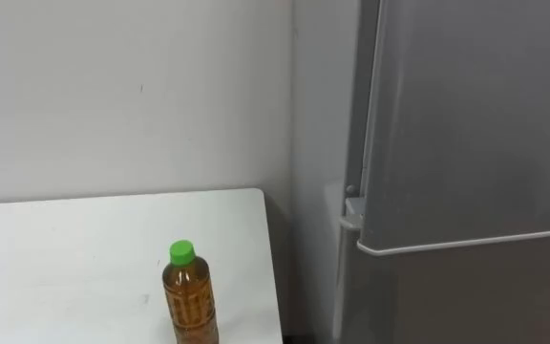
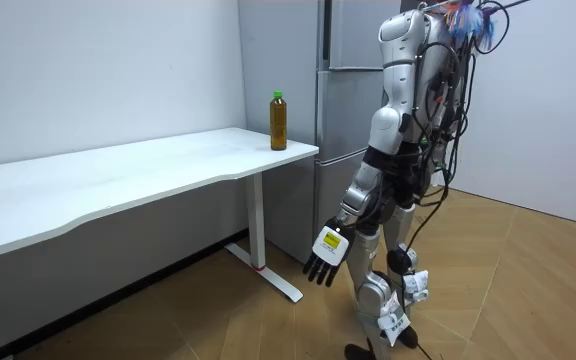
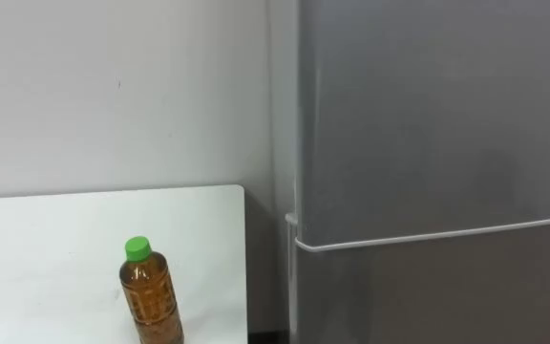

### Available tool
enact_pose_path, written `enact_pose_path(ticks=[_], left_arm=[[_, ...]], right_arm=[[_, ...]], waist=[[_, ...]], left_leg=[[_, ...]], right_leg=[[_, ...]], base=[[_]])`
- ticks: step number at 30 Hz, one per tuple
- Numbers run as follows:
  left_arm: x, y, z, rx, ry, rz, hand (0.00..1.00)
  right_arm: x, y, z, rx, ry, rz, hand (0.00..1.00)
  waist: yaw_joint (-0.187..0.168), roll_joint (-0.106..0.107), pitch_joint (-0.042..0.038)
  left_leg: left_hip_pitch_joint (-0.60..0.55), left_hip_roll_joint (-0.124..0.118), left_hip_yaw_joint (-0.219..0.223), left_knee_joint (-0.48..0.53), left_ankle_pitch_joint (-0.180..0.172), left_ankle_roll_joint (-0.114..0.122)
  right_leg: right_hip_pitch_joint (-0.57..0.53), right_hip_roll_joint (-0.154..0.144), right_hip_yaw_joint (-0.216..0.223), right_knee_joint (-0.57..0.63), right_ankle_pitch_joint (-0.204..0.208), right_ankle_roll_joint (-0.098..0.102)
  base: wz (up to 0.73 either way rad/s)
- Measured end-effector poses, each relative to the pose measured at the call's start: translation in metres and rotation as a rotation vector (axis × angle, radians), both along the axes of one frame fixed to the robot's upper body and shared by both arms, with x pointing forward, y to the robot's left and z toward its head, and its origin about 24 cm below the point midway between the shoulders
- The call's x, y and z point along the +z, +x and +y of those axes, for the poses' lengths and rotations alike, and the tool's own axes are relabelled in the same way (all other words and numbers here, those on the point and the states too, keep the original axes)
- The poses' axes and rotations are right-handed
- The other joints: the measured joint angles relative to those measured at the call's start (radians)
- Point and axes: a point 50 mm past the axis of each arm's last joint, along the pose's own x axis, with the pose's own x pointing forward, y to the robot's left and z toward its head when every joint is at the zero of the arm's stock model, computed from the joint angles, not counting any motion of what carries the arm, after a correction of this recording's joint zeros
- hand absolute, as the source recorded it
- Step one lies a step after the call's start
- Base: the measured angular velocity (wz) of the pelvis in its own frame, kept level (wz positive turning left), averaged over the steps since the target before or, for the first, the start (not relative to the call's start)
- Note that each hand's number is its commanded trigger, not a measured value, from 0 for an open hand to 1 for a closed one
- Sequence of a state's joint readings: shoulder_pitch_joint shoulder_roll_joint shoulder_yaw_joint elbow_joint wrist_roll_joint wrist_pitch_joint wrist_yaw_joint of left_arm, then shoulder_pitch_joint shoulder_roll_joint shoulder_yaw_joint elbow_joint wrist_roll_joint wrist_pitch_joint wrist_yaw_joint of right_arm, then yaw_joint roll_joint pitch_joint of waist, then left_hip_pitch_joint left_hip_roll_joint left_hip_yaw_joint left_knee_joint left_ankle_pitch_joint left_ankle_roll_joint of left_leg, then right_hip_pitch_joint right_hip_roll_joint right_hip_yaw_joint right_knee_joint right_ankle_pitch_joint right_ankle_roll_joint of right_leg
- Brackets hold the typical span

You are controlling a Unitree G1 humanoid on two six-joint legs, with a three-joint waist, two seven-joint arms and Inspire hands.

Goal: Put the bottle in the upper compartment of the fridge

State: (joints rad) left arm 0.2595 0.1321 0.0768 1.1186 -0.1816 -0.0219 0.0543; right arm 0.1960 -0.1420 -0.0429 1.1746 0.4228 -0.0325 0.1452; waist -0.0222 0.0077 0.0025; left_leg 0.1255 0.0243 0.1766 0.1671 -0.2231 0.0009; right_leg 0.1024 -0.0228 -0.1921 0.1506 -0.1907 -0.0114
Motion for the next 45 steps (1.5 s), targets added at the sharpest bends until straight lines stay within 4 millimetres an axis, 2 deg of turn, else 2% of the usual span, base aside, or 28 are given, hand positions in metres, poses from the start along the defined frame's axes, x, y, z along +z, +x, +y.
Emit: enact_pose_path(ticks=[6, 29, 37, 39, 45], left_arm=[[0.000, -0.001, 0.000, -0.063, 0.018, 0.019, 0.00], [0.001, -0.005, 0.003, -0.030, 0.061, 0.043, 0.00], [0.007, 0.006, 0.018, 0.162, 0.119, -0.047, 0.00], [0.013, 0.012, 0.028, 0.275, 0.159, -0.108, 0.00], [0.027, 0.030, 0.047, 0.449, 0.260, -0.256, 0.00]], right_arm=[[0.000, 0.000, 0.000, 0.002, 0.000, -0.001, 0.00], [0.000, -0.001, -0.001, -0.008, -0.022, 0.014, 0.00], [0.001, -0.003, -0.005, -0.019, -0.048, 0.019, 0.00], [0.001, -0.003, -0.008, -0.024, -0.071, 0.025, 0.00], [0.004, -0.009, -0.017, -0.044, -0.111, 0.026, 0.00]], waist=[[0.000, 0.000, -0.0001], [0.001, 0.005, -0.0010], [0.004, 0.013, -0.0007], [0.007, 0.019, -0.0017], [0.010, 0.036, -0.0002]], left_leg=[[0.001, 0.000, -0.001, 0.000, 0.000, 0.000], [0.009, 0.000, 0.000, 0.000, 0.000, 0.000], [0.010, 0.000, -0.016, -0.002, 0.000, 0.000], [0.010, 0.000, -0.015, -0.002, 0.000, 0.000], [0.022, 0.000, -0.012, -0.003, 0.000, 0.000]], right_leg=[[0.000, 0.000, 0.000, 0.001, 0.000, 0.000], [0.014, 0.000, -0.001, 0.001, 0.000, 0.000], [0.017, 0.000, -0.005, 0.002, -0.001, 0.001], [0.018, 0.001, -0.006, 0.002, -0.001, 0.001], [0.021, 0.001, -0.004, 0.011, -0.001, 0.001]], base=[[0.00], [0.00], [0.03], [0.00], [-0.02]])
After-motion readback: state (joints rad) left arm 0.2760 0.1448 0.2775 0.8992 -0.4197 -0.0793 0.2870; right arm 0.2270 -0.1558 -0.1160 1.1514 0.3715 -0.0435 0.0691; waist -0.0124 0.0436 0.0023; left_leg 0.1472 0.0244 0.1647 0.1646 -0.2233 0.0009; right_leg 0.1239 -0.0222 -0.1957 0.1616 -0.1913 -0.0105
